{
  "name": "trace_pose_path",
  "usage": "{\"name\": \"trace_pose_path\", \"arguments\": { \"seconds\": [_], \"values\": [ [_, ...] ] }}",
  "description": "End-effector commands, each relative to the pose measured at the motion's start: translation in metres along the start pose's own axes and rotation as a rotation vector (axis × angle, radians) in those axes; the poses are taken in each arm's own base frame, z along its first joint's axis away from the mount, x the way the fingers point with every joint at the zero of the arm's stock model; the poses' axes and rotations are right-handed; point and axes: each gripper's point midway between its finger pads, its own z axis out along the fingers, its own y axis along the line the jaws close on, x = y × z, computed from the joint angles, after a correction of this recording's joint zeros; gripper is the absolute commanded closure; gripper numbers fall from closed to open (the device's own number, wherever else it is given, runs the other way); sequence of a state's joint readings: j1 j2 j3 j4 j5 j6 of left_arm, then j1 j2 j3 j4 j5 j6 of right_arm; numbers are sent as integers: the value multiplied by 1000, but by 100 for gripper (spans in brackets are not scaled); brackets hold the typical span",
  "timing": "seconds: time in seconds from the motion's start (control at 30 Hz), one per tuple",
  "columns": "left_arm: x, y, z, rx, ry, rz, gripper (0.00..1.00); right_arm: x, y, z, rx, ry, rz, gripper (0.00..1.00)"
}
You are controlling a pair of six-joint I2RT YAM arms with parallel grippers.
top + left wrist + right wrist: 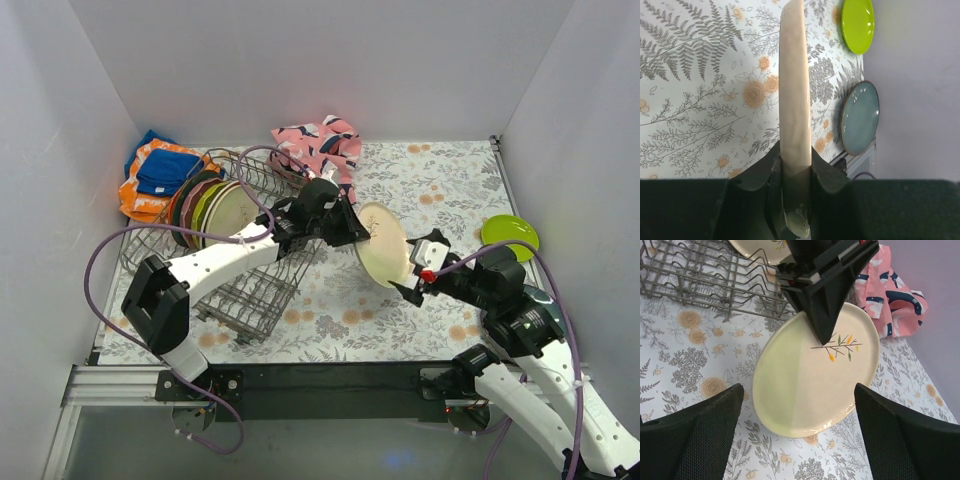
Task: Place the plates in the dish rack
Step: Pass the plate from the right arm to the left, then insert the plate into the dish rack
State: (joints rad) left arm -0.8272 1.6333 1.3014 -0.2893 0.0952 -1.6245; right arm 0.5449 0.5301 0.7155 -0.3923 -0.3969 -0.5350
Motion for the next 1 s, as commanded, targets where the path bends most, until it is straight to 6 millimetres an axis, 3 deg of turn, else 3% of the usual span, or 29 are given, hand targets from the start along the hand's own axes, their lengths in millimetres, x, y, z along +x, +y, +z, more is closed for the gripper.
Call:
{"name": "trace_pose_path", "arguments": {
  "seconds": [0.0,0.17,0.3,0.57,0.97],
  "values": [
    [-24,-74,-58,273,-56,249,100,-27,-27,-5,105,-40,42,4],
    [-39,-66,-86,227,-116,379,100,-50,-65,-11,273,-75,119,2],
    [-56,-71,-110,220,-183,454,100,-48,-98,-18,461,-67,218,2],
    [-89,-70,-149,122,-259,553,100,-45,-115,-19,536,-67,311,2],
    [-149,-29,-217,-129,-474,663,100,-14,-120,-10,544,-4,362,2]
  ]
}}
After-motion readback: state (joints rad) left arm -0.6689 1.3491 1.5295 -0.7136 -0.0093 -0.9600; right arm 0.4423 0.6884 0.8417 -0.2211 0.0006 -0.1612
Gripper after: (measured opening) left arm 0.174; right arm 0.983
